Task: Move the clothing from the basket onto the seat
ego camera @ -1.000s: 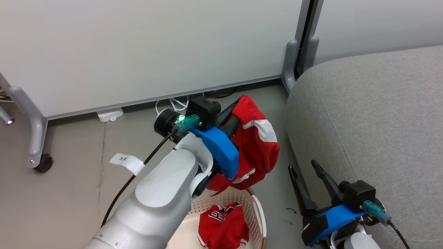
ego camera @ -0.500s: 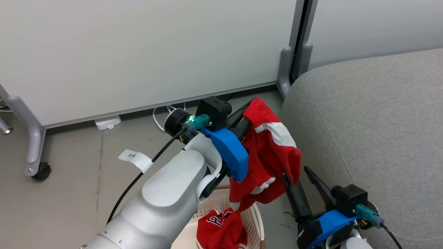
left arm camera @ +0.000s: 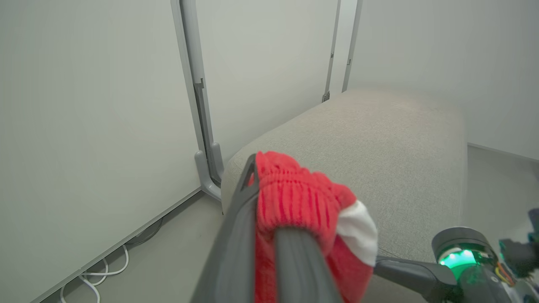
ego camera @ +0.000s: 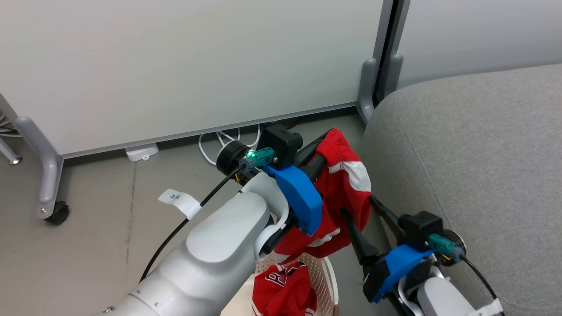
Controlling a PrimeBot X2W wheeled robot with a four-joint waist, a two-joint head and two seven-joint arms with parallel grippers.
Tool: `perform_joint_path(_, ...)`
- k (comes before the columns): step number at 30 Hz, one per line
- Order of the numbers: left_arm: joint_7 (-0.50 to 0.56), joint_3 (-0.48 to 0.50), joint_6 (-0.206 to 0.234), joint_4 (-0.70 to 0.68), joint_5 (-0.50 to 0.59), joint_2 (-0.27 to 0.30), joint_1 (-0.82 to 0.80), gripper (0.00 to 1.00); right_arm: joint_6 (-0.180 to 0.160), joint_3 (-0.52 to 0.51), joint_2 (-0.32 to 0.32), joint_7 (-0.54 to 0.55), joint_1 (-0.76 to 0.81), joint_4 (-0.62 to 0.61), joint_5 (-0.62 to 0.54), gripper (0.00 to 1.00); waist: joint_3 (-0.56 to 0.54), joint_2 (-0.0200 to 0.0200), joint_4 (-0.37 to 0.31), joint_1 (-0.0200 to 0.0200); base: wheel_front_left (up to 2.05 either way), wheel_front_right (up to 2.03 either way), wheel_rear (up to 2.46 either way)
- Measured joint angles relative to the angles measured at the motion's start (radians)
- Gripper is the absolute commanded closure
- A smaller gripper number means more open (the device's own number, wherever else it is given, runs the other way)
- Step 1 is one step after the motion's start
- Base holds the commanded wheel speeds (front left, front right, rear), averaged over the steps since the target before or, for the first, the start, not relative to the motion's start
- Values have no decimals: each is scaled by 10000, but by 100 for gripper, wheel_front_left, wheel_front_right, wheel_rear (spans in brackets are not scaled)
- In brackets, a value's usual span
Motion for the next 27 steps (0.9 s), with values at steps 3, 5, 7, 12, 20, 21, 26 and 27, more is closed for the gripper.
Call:
perform_joint_path(3, -13, -157, 42, 17, -119, 0, -19, 100, 0, 169, 2, 88, -366, 311, -17, 0, 10, 0, 21, 0, 0, 0, 0)
perform_joint_path(5, -15, -236, 46, 35, -180, 0, -55, 100, 0, 278, 2, 128, -610, 546, -17, 0, 17, 0, 32, 0, 0, 0, 0)
perform_joint_path(7, -58, -303, 61, 54, -249, 0, -78, 100, 0, 376, 2, 128, -817, 757, 12, 0, 16, 0, 39, 0, 0, 0, 0)
perform_joint_path(12, -88, -523, 73, 75, -435, 0, -123, 100, 0, 738, 2, 169, -1268, 1292, 230, 42, 8, 0, 57, 0, 0, 0, 0)
perform_joint_path(20, -182, -769, 109, 128, -694, 0, -206, 100, 0, 1095, 2, 77, -1615, 1871, 516, 100, -29, 0, 83, 0, 0, 0, 0)
perform_joint_path(21, -194, -792, 132, 151, -725, -2, -218, 100, 0, 1108, 2, 61, -1618, 1918, 546, 100, -37, 0, 81, 0, 0, 0, 0)
perform_joint_path(26, -274, -890, 163, 236, -859, 0, -260, 100, 0, 1147, 2, -86, -1671, 2098, 692, 100, -103, 0, 77, 0, 0, 0, 0)
perform_joint_path(27, -280, -913, 163, 245, -884, 0, -262, 100, 0, 1151, 2, -100, -1671, 2119, 729, 100, -115, 0, 78, 0, 0, 0, 0)
